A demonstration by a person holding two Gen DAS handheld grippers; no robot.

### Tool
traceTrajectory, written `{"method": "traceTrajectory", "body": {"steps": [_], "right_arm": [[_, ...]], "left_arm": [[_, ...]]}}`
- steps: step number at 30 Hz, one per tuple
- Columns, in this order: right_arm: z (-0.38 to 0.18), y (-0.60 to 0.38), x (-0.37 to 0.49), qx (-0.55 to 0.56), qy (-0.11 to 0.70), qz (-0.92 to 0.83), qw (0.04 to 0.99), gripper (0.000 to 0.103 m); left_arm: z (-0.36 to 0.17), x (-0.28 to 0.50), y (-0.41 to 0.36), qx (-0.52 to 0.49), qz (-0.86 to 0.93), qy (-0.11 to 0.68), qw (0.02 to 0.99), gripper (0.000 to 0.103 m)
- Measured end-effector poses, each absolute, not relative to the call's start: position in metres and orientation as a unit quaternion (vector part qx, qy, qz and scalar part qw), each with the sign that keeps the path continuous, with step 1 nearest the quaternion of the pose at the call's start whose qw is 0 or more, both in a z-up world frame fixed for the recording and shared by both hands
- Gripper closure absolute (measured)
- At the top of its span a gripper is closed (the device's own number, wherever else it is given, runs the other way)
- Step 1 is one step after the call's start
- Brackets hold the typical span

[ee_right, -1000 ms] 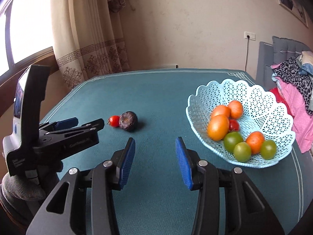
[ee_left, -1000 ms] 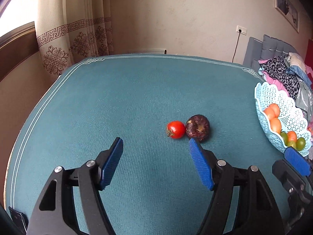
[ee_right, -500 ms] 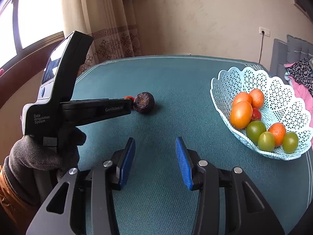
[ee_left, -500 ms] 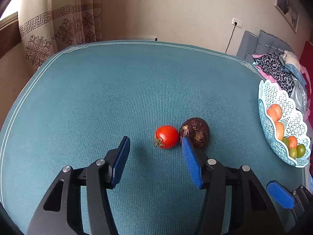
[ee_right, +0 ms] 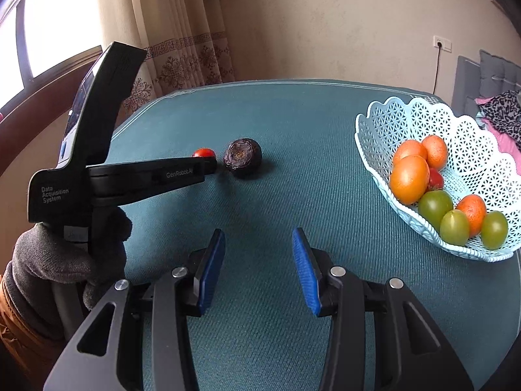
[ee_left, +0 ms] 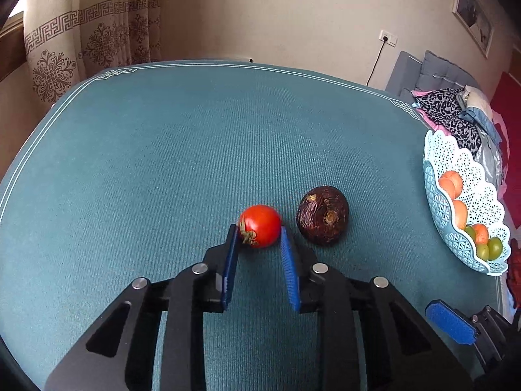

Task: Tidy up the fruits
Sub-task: 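Grasp the dark purple fruit with the right gripper while the left gripper holds the red tomato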

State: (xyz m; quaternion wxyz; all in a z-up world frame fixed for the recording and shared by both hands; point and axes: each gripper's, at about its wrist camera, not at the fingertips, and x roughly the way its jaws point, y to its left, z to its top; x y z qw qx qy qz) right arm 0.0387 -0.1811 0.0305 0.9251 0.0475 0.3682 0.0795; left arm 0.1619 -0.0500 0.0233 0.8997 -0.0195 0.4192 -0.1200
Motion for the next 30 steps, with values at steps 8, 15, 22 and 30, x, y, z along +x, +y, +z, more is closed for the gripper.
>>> {"method": "traceTrajectory", "body": {"steps": [8, 15, 22, 30], "right_arm": [[0.026, -0.171, 0.071, 0.044, 0.388, 0.102, 0.915, 0.06], [0.024, -0.158, 0.109, 0.039, 0.397, 0.106, 0.911, 0.06], [0.023, -0.144, 0.144, 0.04, 0.4, 0.082, 0.912, 0.054], [0.018, -0.138, 0.165, 0.031, 0.404, 0.067, 0.912, 0.054]], "left_arm": [[0.048, 0.129, -0.013, -0.027, -0.047, 0.379, 0.924, 0.077], [0.057, 0.102, 0.012, -0.035, 0.006, 0.358, 0.933, 0.077], [0.048, 0.102, 0.018, -0.046, 0.006, 0.364, 0.93, 0.077], [0.044, 0.104, 0.021, -0.053, 0.005, 0.369, 0.928, 0.077]]}}
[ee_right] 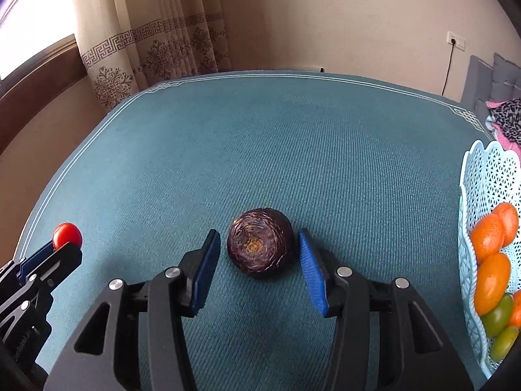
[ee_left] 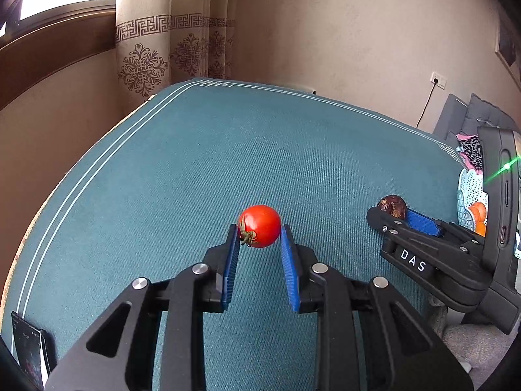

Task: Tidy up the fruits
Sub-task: 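Grasp the dark purple fruit with the right gripper while the left gripper holds the red tomato, then carry the purple fruit and red tomato into the basket and open both grippers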

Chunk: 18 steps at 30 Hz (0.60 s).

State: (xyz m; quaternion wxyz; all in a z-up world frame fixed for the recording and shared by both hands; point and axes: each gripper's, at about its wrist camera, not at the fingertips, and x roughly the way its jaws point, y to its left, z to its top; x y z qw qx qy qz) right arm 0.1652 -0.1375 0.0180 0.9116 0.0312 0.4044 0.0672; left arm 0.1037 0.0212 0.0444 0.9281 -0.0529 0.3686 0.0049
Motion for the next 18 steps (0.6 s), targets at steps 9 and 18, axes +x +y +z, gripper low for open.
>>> {"method": "traceTrajectory", "body": {"steps": [9, 18], "right_arm": [[0.017, -0.138, 0.155, 0.017, 0.402, 0.073, 0.913, 0.063], [0.021, -0.149, 0.099, 0.024, 0.394, 0.077, 0.916, 0.063]], "left_arm": [[0.044, 0.105, 0.02, -0.048, -0.005, 0.367, 0.929, 0.077], [0.049, 0.102, 0.016, -0.055, -0.035, 0.361, 0.93, 0.077]]}}
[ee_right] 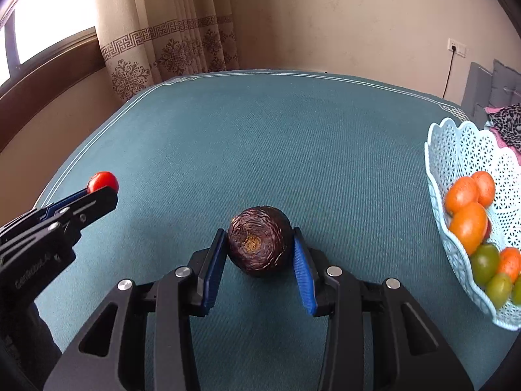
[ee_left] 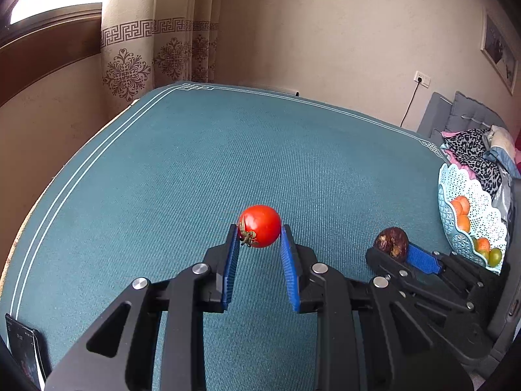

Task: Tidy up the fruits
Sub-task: 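Carry the purple fruit and red tomato into the basket and open both grippers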

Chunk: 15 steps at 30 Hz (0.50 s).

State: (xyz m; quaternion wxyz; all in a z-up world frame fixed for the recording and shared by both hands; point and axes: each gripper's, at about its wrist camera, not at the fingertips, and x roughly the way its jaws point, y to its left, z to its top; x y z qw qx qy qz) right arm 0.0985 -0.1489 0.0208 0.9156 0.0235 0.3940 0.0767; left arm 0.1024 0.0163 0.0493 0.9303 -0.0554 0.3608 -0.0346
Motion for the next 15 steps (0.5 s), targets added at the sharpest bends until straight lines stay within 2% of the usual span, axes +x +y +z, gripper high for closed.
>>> {"method": "traceTrajectory", "body": {"steps": [15], "right_arm": [[0.045, -0.198, 0.032, 0.074, 0.355, 0.047, 0.931, 0.063]], "left_arm": [[0.056, 0.082, 0.002, -0.061, -0.082, 0.356, 0.929, 0.077]]}}
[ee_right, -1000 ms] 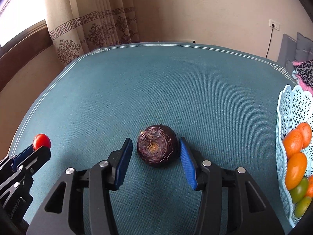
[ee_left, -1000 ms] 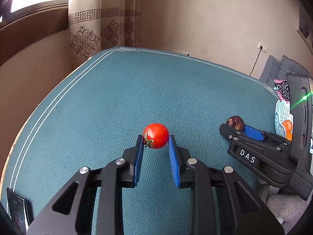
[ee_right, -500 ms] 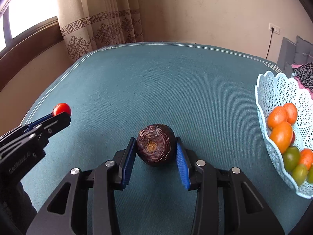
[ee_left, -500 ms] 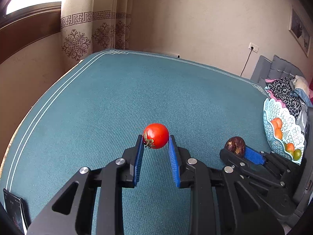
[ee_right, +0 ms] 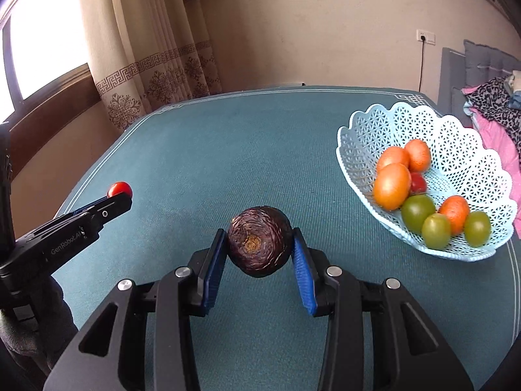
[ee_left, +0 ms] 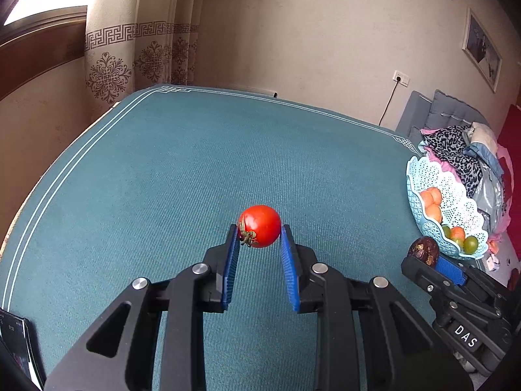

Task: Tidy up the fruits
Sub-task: 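Carry the purple fruit and red tomato into the basket and open both grippers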

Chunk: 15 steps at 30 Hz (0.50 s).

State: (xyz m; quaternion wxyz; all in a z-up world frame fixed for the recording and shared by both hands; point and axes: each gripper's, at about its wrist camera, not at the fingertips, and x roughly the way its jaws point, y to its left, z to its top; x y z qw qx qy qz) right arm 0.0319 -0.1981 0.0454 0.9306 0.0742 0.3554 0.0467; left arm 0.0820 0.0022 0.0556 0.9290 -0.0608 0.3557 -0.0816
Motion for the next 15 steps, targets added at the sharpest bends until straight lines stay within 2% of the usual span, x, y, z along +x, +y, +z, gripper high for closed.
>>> {"method": "traceTrajectory", "body": {"steps": [15], "right_arm": [[0.066, -0.265, -0.003, 0.118, 0.31, -0.002, 0.943, 0.063]], "left_arm": [[0.071, 0.062, -0.032, -0.057, -0.139, 0.352, 0.924, 0.077]]}}
